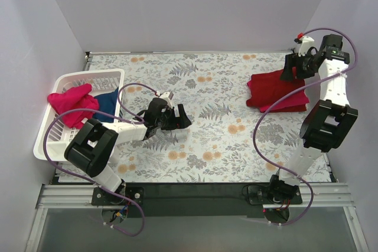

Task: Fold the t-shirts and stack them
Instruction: Neatly place the folded tshirt to the corner

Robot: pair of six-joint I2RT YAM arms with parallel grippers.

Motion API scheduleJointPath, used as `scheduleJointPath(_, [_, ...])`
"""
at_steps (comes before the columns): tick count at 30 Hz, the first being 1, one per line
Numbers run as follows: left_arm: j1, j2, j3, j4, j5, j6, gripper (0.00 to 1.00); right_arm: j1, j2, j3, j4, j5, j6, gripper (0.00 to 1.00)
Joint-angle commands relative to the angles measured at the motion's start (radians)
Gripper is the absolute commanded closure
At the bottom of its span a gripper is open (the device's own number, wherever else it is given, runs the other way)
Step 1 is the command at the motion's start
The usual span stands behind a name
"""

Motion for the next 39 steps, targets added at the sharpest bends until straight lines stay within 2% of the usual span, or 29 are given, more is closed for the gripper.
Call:
scheduleJointPath(1, [0.001, -0.004, -0.025, -0.124, -0.028, 0.013, 0.20, -0.005, -0.068, 0.018, 0.029, 0.054, 0.029, 0.30])
scheduleJointPath(2, [0.001, -0.003, -0.022, -0.125, -0.026, 0.017, 0.20, -0.008, -0.074, 0.014, 0.030, 0.069, 0.036, 0.22])
scheduleJointPath(6, [0.001, -0.003, -0.019, -0.125, -0.028, 0.020, 0.20, -0.013, -0.120, -0.026, 0.052, 0.123, 0.062, 0.06])
scheduleJointPath(8, [0.000, -0.004, -0.017, -0.125, -0.026, 0.021, 0.20, -0.013, -0.159, -0.060, 0.073, 0.144, 0.082, 0.02])
scheduleJointPath(14, [0.001, -0.052, -0.025, -0.113, -0.051, 0.026, 0.20, -0.013, -0.300, -0.180, 0.139, 0.236, 0.164, 0.02])
scheduleJointPath(18, [0.001, -0.106, -0.025, -0.125, -0.074, 0.036, 0.20, -0.013, -0.399, -0.269, 0.160, 0.362, 0.244, 0.01])
scheduleJointPath(20, [0.001, -0.144, -0.014, -0.150, -0.080, 0.046, 0.21, -0.013, -0.471, -0.341, 0.200, 0.355, 0.286, 0.02])
scheduleJointPath(24, [0.001, -0.229, -0.008, -0.179, -0.100, 0.055, 0.20, -0.008, -0.612, -0.503, 0.338, 0.209, 0.416, 0.02])
scheduleJointPath(27, [0.000, -0.299, -0.017, -0.191, -0.118, 0.053, 0.20, 0.040, -0.726, -0.644, 0.471, 0.090, 0.460, 0.02])
scheduleJointPath(28, [0.001, -0.351, -0.020, -0.193, -0.124, 0.055, 0.20, 0.094, -0.773, -0.667, 0.492, 0.085, 0.467, 0.02])
scheduleJointPath(32, [0.000, -0.452, -0.022, -0.210, -0.153, 0.058, 0.20, 0.254, -0.837, -0.721, 0.521, 0.201, 0.520, 0.02])
scheduleJointPath(39, [-0.002, -0.549, -0.040, -0.197, -0.190, 0.044, 0.20, 0.419, -0.831, -0.836, 0.590, 0.243, 0.562, 0.02])
